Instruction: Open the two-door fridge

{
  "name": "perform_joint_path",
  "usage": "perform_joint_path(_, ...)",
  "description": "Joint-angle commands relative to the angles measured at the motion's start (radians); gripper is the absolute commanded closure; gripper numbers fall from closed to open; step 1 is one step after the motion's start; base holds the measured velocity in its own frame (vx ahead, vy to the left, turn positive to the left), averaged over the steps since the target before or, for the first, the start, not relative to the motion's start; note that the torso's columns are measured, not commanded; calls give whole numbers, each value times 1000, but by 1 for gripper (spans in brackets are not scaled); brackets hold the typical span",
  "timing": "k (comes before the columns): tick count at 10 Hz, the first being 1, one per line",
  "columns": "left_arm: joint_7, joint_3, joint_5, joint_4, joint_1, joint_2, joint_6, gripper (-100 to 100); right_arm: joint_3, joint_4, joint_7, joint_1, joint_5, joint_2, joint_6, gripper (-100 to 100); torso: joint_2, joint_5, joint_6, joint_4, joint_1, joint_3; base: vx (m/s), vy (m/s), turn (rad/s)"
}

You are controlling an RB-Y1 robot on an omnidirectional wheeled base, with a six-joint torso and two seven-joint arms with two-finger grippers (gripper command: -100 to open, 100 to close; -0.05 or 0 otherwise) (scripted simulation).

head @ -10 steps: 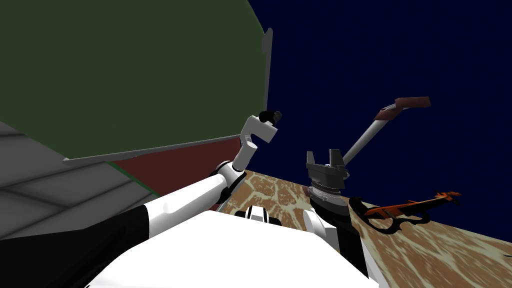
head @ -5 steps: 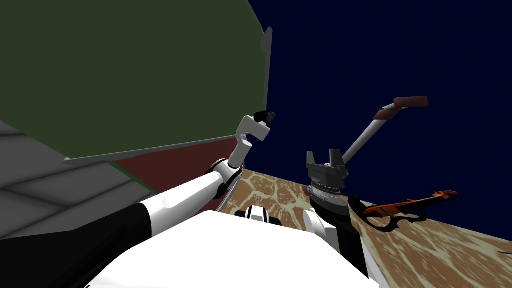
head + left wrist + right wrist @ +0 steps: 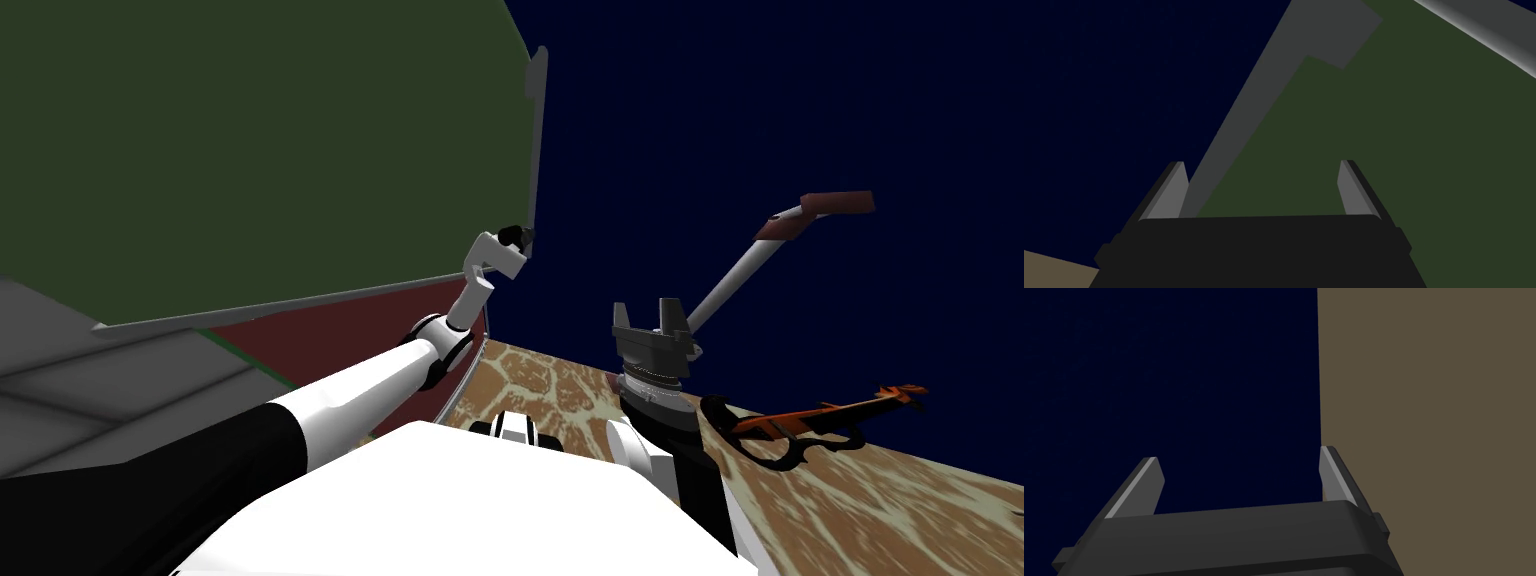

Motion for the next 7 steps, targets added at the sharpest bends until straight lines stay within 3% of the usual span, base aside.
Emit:
perform_joint_path(1, 1, 6, 5, 48, 17, -31, -7, -100, 0, 0, 0, 0, 0, 0, 0, 0, -1, 0, 0, 0, 0, -1, 113, 38, 3)
perform_joint_path(6, 0, 16, 14, 118, 40, -9, -11, -100, 0, 0, 0, 0, 0, 0, 0, 0, 0, 1, -1, -2, 3, 0, 103, 20, -1)
perform_joint_path(7, -1, 18, 16, 137, 45, -44, -10, -100, 0, 0, 0, 0, 0, 0, 0, 0, -2, 1, -1, -2, 3, -1, 107, 31, 12)
